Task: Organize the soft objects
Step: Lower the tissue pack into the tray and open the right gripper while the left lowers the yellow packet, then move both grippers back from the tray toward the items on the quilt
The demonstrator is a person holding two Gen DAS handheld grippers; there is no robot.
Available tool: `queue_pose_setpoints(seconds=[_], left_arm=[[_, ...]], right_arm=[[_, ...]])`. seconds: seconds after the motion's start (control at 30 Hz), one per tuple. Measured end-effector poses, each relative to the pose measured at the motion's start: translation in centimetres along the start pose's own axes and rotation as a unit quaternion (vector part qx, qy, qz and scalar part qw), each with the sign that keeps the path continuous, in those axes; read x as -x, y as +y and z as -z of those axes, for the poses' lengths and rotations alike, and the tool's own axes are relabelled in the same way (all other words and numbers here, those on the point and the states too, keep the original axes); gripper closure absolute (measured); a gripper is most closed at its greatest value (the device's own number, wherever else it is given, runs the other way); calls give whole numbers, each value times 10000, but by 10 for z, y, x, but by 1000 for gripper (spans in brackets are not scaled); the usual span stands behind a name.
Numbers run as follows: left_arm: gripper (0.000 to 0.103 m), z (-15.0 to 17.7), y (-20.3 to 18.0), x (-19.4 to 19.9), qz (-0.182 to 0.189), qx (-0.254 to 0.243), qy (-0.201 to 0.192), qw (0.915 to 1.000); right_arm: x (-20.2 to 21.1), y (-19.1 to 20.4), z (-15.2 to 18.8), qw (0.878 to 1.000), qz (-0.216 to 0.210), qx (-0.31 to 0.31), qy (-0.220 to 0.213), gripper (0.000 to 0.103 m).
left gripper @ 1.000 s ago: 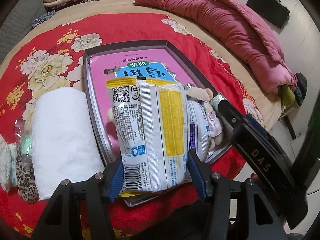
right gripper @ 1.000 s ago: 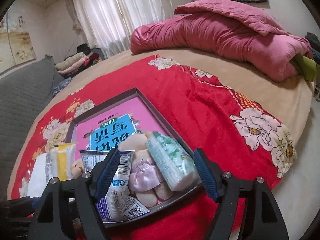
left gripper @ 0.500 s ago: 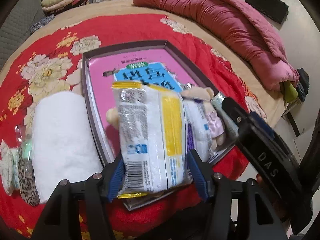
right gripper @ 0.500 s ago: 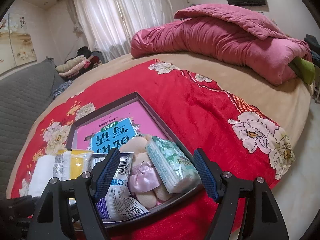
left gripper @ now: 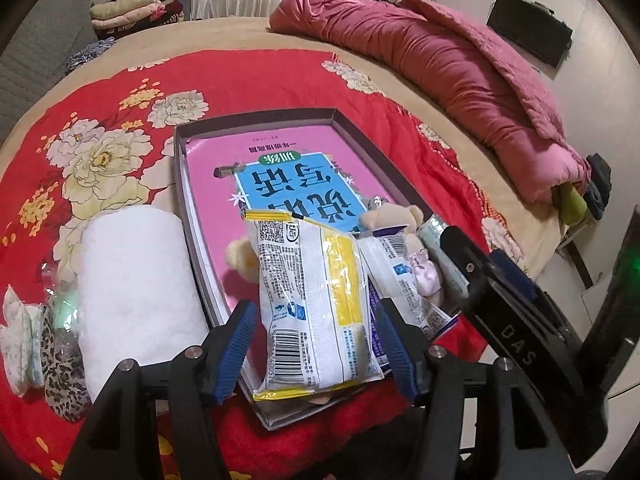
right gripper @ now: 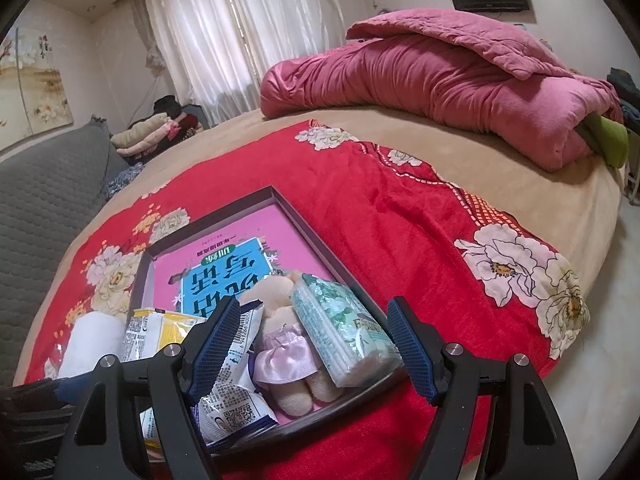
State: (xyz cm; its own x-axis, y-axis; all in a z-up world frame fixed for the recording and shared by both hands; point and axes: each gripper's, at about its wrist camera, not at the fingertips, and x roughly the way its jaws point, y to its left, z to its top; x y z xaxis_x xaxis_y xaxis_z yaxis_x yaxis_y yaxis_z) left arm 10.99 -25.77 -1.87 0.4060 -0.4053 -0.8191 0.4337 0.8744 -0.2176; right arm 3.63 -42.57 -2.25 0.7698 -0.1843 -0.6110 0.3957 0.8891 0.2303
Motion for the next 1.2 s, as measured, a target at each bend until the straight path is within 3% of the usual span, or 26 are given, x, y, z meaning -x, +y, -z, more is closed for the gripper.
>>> queue_pose_setpoints(seconds=[1.2], left_arm=[[41, 31, 33, 55, -203, 177, -347, 9990]], right_arm=[[35, 36, 0, 9974, 302, 558, -350, 26]])
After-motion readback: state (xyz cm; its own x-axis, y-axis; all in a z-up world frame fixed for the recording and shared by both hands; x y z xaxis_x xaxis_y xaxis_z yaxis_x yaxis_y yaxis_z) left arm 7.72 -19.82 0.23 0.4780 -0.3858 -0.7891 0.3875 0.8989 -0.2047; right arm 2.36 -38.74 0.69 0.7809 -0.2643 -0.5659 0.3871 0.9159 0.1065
